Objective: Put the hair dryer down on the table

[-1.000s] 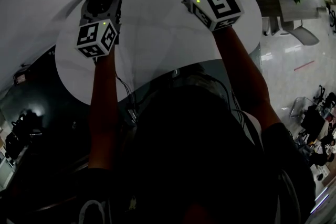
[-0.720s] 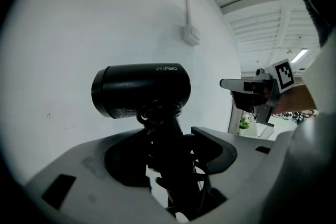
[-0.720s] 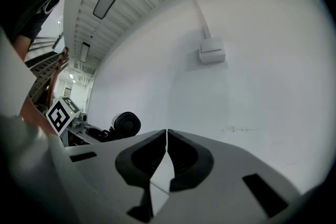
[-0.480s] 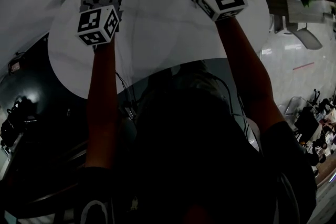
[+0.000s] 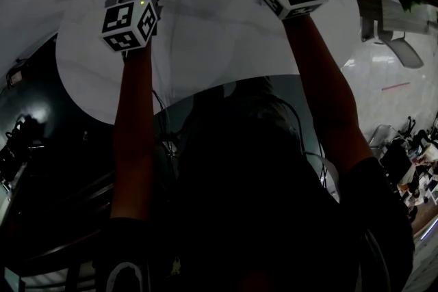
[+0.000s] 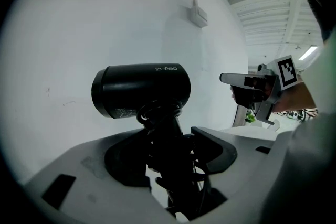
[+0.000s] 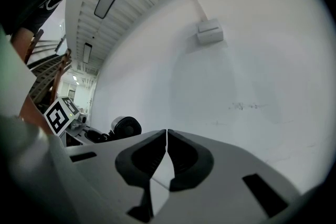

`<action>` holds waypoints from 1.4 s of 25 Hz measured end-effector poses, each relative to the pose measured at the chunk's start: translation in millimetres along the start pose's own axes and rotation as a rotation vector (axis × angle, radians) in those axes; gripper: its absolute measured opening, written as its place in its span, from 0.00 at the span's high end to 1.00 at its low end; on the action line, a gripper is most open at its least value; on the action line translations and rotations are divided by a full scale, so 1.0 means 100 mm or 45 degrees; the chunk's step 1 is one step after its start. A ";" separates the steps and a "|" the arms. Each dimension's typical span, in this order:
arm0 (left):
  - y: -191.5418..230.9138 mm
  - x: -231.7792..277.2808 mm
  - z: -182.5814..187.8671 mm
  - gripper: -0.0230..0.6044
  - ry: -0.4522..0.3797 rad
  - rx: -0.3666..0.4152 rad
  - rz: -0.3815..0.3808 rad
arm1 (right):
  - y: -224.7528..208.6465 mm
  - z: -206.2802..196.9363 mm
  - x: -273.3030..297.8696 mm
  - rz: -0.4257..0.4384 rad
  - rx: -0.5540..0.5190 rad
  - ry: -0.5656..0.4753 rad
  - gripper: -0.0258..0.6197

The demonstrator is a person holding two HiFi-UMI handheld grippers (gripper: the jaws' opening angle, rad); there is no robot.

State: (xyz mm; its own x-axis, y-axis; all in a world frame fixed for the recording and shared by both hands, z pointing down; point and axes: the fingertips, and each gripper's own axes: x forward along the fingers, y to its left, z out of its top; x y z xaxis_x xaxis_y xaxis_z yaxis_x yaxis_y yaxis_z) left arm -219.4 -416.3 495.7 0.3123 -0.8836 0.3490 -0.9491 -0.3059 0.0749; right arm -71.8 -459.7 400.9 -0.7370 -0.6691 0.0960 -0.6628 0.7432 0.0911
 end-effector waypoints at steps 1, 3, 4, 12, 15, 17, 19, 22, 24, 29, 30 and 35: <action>0.01 0.01 -0.03 0.58 0.006 -0.002 0.003 | 0.01 -0.03 0.01 0.002 0.002 0.001 0.94; 0.03 0.03 -0.09 0.58 0.017 -0.007 0.009 | 0.01 -0.07 0.04 0.005 0.007 -0.011 0.94; 0.03 0.04 -0.12 0.58 0.023 -0.009 0.011 | 0.01 -0.09 0.05 0.006 0.010 -0.021 0.94; 0.09 0.16 -0.36 0.58 0.091 -0.026 0.019 | -0.02 -0.28 0.15 0.018 0.027 -0.016 0.94; 0.12 0.21 -0.46 0.58 0.117 -0.033 0.024 | -0.03 -0.34 0.20 0.020 0.036 -0.026 0.94; 0.14 0.25 -0.51 0.58 0.133 -0.042 0.028 | -0.05 -0.39 0.23 0.021 0.041 -0.024 0.94; 0.16 0.28 -0.56 0.58 0.150 -0.051 0.033 | -0.07 -0.44 0.26 0.022 0.045 -0.018 0.94; 0.19 0.32 -0.64 0.58 0.178 -0.065 0.040 | -0.07 -0.49 0.30 0.026 0.052 -0.009 0.94; 0.20 0.36 -0.70 0.58 0.200 -0.076 0.044 | -0.09 -0.54 0.33 0.030 0.055 -0.003 0.94; 0.25 0.43 -0.87 0.58 0.262 -0.105 0.048 | -0.11 -0.65 0.40 0.034 0.070 0.011 0.94; 0.26 0.44 -0.89 0.58 0.274 -0.108 0.048 | -0.10 -0.66 0.42 0.036 0.072 0.012 0.94; 0.33 0.48 -1.01 0.58 0.336 -0.127 0.050 | -0.10 -0.71 0.50 0.039 0.080 0.023 0.94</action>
State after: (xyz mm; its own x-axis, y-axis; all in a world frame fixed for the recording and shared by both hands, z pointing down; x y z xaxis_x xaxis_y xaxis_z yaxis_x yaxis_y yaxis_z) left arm -239.8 -432.6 609.4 0.2659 -0.7675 0.5833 -0.9638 -0.2249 0.1435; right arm -92.8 -501.0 474.9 -0.7547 -0.6457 0.1158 -0.6477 0.7615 0.0252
